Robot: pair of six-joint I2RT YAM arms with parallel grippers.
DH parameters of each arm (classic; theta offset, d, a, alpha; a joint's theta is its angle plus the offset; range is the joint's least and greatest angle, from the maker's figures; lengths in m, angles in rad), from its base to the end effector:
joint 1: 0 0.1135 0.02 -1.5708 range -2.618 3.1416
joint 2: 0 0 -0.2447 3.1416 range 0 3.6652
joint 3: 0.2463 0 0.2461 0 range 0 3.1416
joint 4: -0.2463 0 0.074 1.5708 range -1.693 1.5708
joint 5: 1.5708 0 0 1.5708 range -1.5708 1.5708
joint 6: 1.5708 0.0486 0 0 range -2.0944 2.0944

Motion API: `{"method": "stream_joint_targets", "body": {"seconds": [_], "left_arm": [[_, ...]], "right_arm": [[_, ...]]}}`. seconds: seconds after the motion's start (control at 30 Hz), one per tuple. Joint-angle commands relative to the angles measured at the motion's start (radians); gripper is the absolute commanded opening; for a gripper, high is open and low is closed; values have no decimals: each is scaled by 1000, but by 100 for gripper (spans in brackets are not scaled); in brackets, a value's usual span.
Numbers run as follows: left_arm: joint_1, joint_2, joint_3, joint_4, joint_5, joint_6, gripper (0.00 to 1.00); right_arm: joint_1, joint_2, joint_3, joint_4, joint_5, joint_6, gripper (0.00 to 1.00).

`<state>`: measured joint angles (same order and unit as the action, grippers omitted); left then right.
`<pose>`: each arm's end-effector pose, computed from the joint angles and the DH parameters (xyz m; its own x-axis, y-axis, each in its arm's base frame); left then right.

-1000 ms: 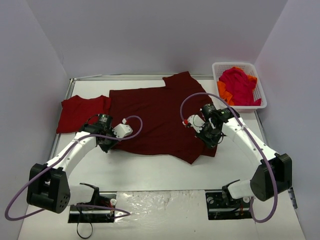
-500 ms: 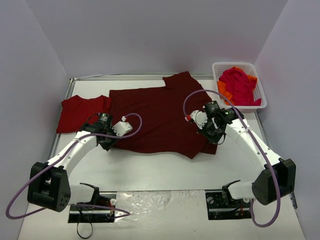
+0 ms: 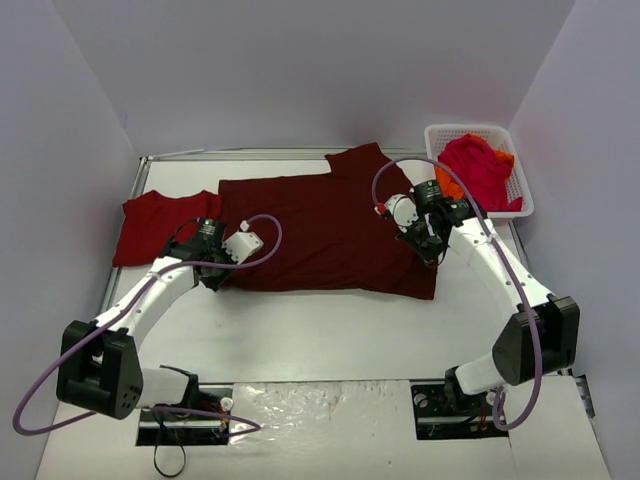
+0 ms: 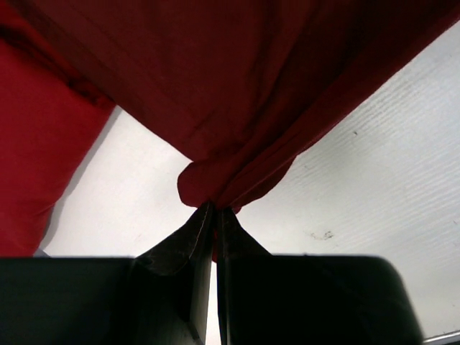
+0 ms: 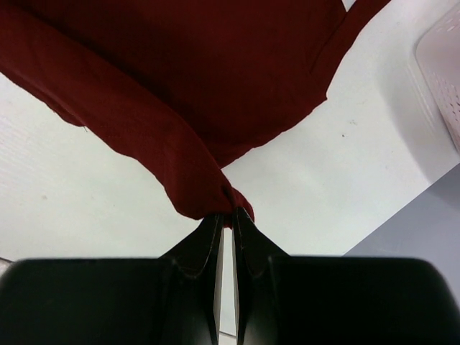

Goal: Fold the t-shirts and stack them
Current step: Fold the flattened tshirt in 1/3 of the way

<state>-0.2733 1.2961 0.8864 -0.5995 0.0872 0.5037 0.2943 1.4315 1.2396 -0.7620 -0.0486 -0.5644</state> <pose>0.2508 -0.0747 0.2054 -0.5624 0.6570 -0.5020 0.6680 0.7189 0.1925 0.2890 0.0900 0.2693 -0.4902 -0.7068 -0.5100 -0.6851 0.6742 -0.2760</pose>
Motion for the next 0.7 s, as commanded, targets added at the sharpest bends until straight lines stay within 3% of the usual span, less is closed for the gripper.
{"method": "stream_joint_targets", "body": {"seconds": [0.0, 0.67], "left_arm": [[5, -3, 62, 36, -47, -25, 2], [2, 120, 155, 55, -113, 39, 2]], "right_arm": [[-15, 39, 53, 26, 27, 12, 0], [-34, 323, 265, 109, 39, 31, 0]]}}
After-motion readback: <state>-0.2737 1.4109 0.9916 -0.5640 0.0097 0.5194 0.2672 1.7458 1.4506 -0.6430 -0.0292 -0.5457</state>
